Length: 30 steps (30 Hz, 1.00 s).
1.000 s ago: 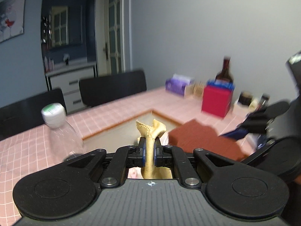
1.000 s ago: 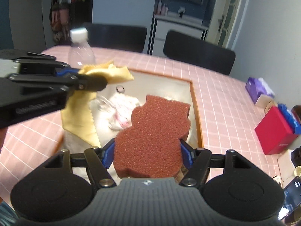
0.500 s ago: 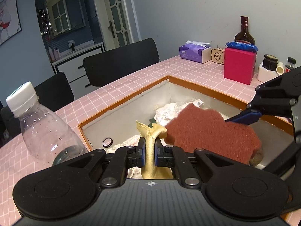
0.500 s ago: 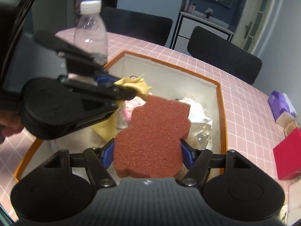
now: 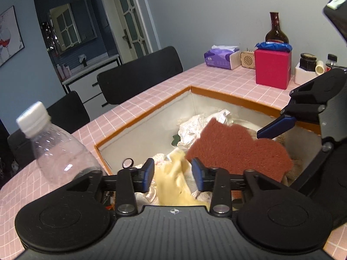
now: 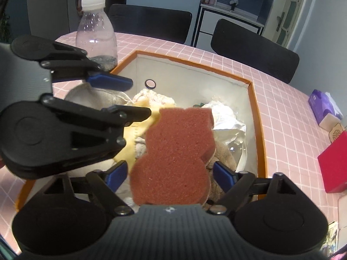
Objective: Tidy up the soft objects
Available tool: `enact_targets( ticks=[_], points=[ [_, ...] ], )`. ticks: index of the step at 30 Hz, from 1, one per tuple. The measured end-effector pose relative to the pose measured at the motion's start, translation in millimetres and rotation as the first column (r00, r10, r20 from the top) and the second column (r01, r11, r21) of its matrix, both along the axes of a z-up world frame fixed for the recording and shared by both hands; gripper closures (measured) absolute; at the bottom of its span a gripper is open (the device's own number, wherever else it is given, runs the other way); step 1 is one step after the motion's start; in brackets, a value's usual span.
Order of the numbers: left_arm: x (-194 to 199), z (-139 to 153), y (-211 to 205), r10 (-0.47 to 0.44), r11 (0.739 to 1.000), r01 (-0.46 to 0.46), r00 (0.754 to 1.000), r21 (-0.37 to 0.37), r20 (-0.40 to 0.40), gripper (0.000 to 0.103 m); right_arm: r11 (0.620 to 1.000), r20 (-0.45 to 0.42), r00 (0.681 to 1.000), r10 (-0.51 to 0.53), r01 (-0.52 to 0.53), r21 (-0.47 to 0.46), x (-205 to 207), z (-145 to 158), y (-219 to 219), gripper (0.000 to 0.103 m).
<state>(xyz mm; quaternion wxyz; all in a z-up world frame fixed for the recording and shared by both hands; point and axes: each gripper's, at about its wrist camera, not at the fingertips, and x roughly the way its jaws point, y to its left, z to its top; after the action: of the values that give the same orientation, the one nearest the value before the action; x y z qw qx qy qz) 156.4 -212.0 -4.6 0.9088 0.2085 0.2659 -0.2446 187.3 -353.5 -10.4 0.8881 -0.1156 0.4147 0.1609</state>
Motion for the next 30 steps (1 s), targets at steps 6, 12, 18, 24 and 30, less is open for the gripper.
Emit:
enact_targets(
  ticks=[6,12,18,24,30],
  points=[
    [-20.0,24.2,12.8,-0.024,0.998,0.026,0.999,-0.050,0.048,0.043,1.000,0.030,0.999,-0.016,0.016,0.019,-12.9,16.7,2.1,0.010],
    [-43.3,51.4,44.7,-0.043,0.976,0.059,0.996,-0.212,0.081,0.038,0.997,0.110,0.992,-0.067,0.061,0.055,-31.7,37.4,6.7,0.007],
    [-72.4,64.7,77.0,0.006,0.950,0.049,0.985,-0.310,0.175,0.036,0.985,0.231,0.959,-0.166,0.148,0.092,-60.9,56.0,18.2,0.006],
    [-113.2,67.9,99.3,0.117,0.957,-0.014,0.933,-0.291,0.339,0.031,0.968,0.341,0.916,-0.211,0.149,0.200,-100.8,72.0,32.5,0.004],
    [-140.1,56.6,117.8,0.242,0.936,-0.094,0.871,-0.340,0.428,0.031,0.972,0.411,0.887,-0.210,0.145,0.185,-121.4,66.2,49.7,0.003]
  ],
)
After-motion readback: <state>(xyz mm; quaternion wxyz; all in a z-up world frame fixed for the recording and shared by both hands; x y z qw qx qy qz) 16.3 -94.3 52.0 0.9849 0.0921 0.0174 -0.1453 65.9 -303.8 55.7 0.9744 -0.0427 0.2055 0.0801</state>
